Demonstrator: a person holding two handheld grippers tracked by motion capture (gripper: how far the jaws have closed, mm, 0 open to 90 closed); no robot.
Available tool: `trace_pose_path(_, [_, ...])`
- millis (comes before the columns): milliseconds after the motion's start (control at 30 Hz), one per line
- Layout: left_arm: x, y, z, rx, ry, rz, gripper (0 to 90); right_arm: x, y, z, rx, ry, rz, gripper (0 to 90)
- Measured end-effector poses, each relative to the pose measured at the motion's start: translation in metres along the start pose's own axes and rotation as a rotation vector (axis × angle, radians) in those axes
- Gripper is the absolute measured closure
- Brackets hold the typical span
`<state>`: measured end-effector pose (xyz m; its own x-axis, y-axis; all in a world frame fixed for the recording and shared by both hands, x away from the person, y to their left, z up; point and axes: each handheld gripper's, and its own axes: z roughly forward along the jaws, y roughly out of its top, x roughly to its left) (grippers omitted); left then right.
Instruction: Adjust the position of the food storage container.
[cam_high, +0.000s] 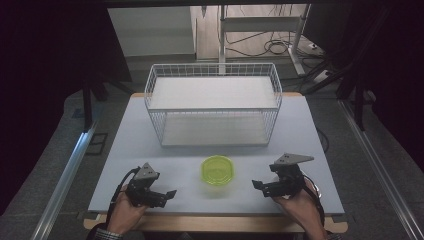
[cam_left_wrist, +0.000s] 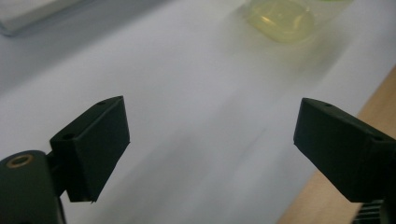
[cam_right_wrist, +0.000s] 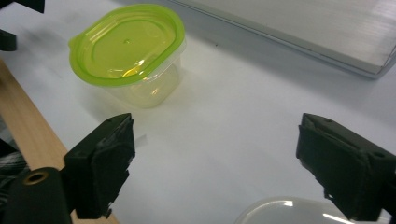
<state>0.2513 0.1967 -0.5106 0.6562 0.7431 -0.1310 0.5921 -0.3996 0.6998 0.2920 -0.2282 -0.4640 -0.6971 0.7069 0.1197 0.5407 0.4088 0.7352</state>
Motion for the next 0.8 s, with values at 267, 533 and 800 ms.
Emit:
trace_pose_path(267, [-0.012, 0.003, 0.003, 0.025, 0.009, 0.069, 4.7, 0.001, -0.001, 0.0, -0.016, -0.025, -0.015, 17.8])
trace_pose_path(533, [-0.016, 0.005, 0.001, -0.007, 0.016, 0.095, 10.4, 0.001, -0.002, 0.0, -0.017, -0.026, -0.017, 20.4])
trace_pose_path(800, [-0.02, 0.006, 0.002, -0.017, 0.011, 0.107, 16.8, 0.0, -0.002, -0.001, -0.025, -0.027, -0.016, 20.7])
